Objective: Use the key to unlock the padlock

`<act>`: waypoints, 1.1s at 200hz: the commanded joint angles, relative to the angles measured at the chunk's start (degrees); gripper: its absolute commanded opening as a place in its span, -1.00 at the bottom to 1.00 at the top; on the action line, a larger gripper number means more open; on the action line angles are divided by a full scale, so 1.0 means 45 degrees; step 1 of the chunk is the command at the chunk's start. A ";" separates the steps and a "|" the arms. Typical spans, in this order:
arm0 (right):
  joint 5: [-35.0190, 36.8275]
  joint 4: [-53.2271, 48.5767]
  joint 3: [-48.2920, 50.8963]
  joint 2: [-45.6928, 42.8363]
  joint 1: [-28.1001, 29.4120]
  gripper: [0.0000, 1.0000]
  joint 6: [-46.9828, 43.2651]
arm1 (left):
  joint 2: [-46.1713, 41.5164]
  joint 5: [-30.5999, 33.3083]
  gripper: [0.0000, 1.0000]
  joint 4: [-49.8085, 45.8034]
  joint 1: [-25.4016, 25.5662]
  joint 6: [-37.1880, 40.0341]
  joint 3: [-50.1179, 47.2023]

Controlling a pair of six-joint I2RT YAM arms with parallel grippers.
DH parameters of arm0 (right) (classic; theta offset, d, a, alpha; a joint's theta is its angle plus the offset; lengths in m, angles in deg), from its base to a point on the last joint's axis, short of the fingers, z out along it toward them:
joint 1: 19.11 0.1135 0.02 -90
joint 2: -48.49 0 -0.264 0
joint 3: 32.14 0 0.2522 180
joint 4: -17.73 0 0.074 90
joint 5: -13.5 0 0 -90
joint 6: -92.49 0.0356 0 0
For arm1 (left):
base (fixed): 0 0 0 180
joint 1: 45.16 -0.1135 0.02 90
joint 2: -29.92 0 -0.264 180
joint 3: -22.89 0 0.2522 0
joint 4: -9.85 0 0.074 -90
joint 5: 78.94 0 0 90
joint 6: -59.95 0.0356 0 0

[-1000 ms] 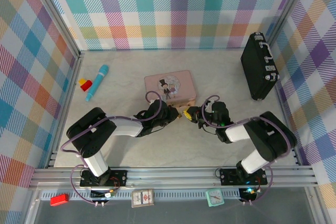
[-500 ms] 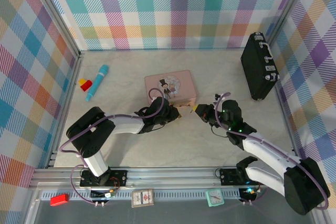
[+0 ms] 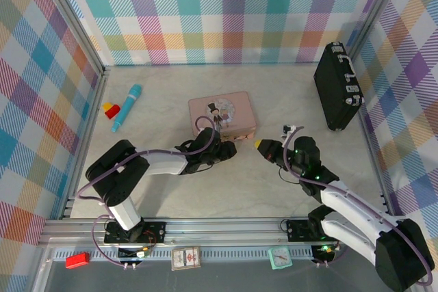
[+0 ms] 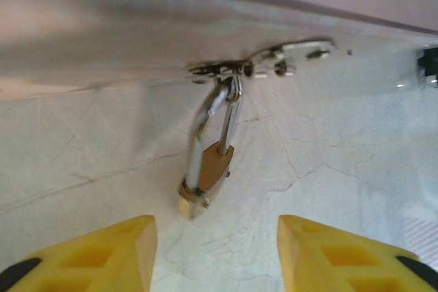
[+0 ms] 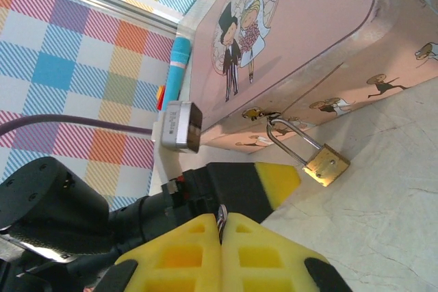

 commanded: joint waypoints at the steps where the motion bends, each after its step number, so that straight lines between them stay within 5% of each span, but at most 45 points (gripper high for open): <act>1: 0.0338 0.0897 0.0150 -0.0658 0.0074 -1.00 -0.0486 | -0.1497 0.0133 0.10 0.0944 0.0106 0.0356 -0.0985; 59: 0.1718 0.2409 0.0737 -0.1570 0.0695 -1.00 0.0019 | -0.3156 -0.1183 0.13 0.4589 0.0555 0.1149 -0.1908; 117: 0.2785 0.5171 0.0987 -0.1067 0.1811 -1.00 0.0501 | -0.1359 -0.2436 0.01 1.0117 0.0555 -0.0226 -0.1544; 220: 0.3692 0.5020 0.1100 -0.1267 0.2165 -1.00 0.0162 | -0.1251 -0.2902 -0.20 1.1106 0.0696 -0.0443 -0.1499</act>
